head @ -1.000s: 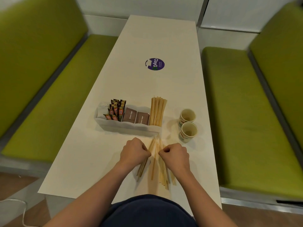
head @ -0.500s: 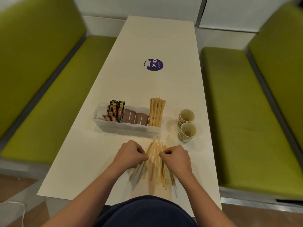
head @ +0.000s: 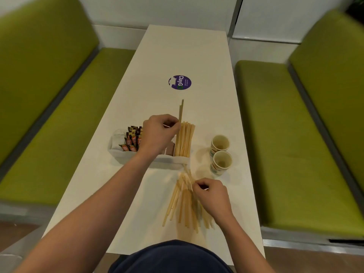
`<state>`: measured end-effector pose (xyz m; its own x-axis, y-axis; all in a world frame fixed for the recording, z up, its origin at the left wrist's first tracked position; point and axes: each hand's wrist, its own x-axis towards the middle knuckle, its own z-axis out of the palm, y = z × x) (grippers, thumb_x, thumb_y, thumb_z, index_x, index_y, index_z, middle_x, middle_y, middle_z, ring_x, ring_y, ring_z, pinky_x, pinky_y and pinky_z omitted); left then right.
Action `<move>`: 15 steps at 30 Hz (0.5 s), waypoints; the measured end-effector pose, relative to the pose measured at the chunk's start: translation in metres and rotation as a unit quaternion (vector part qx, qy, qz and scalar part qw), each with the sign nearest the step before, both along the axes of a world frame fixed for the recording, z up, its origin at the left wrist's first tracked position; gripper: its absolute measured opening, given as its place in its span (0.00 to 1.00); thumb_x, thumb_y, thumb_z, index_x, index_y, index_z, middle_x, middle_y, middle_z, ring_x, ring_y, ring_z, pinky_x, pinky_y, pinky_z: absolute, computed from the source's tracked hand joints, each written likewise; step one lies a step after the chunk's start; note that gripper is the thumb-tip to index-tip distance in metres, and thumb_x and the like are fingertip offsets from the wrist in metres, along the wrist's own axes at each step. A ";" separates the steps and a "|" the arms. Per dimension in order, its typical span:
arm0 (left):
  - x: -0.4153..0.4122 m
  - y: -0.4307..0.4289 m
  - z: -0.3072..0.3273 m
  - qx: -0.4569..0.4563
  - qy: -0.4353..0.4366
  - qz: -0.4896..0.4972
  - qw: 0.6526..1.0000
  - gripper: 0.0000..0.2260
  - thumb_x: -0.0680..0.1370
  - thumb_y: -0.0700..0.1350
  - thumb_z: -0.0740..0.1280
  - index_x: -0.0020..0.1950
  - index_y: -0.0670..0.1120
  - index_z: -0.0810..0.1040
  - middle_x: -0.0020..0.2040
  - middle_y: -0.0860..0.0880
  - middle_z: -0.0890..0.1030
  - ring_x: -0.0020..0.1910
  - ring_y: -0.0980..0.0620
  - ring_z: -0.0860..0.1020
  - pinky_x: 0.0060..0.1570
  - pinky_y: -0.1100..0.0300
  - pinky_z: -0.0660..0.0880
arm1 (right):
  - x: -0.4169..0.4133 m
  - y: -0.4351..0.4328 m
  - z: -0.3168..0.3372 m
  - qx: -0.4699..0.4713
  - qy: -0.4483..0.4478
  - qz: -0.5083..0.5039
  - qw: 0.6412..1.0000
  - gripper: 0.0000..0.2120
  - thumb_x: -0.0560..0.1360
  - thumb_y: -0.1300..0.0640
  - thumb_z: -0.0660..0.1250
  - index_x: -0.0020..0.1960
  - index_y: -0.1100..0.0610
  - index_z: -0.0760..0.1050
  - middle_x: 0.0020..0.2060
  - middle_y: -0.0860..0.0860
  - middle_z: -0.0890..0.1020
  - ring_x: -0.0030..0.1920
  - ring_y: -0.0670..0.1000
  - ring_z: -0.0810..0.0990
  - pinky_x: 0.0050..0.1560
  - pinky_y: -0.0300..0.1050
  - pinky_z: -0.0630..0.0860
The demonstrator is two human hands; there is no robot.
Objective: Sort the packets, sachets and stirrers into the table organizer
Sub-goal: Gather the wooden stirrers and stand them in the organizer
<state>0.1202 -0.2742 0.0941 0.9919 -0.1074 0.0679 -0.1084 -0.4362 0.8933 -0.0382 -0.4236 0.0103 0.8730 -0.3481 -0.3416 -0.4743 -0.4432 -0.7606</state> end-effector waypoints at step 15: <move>-0.001 -0.013 -0.062 0.150 0.046 0.014 0.987 0.04 0.74 0.41 0.71 0.47 0.47 0.80 0.38 0.53 0.82 0.37 0.55 0.81 0.34 0.63 0.74 | 0.074 0.004 0.059 0.121 -0.265 -0.166 0.942 0.07 0.79 0.50 0.71 0.53 0.50 0.84 0.41 0.40 0.85 0.43 0.44 0.84 0.46 0.51 0.85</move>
<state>0.1191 -0.2875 0.0325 0.9952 -0.0819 -0.0533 -0.0173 -0.6848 0.7285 0.0358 -0.4200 0.0694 0.8006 -0.5992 0.0067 -0.0816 -0.1200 -0.9894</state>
